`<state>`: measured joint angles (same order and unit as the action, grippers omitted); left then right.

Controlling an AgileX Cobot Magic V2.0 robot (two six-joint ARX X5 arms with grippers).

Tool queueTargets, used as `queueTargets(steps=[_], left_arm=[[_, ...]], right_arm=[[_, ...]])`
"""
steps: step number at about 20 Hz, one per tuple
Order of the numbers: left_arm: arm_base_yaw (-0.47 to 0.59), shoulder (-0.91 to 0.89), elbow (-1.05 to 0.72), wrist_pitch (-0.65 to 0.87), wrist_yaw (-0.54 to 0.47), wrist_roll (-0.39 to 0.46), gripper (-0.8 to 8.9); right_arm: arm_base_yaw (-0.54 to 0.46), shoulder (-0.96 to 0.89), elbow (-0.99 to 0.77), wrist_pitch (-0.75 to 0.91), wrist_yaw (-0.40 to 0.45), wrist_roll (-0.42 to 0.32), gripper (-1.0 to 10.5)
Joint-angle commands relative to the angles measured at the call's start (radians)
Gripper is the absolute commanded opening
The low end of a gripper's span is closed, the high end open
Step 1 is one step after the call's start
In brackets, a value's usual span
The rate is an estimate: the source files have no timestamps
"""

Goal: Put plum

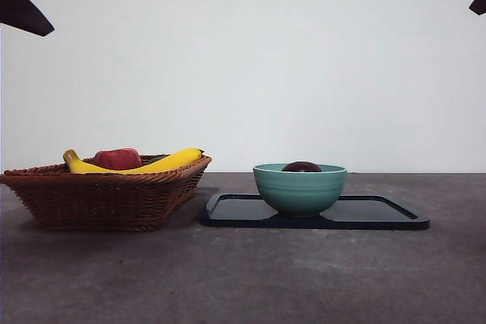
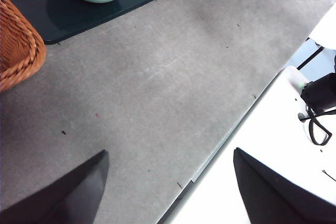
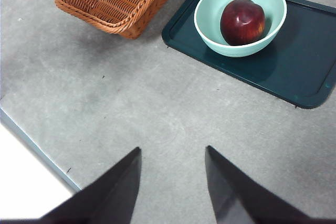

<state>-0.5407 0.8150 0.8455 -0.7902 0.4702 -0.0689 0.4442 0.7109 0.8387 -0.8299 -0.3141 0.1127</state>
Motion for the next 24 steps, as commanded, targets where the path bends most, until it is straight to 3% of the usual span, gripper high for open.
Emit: queueTargets(steps=[1,4,11,17,24], left_arm=[[-0.004,0.005,0.009,0.005,0.002,0.000,3.74],[-0.004,0.005,0.009,0.010,0.002,-0.008,3.74],[-0.005,0.063,0.035,0.171,0.001,-0.165,3.74],[-0.011,0.327,0.223,0.185,-0.047,-0.165,3.74],[-0.055,0.695,0.594,0.177,-0.133,-0.146,3.74]], right_arm=[[0.006,0.006,0.004,0.006,-0.003,0.014,1.9],[0.006,0.006,0.004,0.006,-0.004,0.014,1.9],[0.006,0.006,0.004,0.006,-0.003,0.015,1.9],[0.006,0.006,0.004,0.006,-0.003,0.019,1.9],[0.006,0.006,0.004,0.006,-0.003,0.019,1.9]])
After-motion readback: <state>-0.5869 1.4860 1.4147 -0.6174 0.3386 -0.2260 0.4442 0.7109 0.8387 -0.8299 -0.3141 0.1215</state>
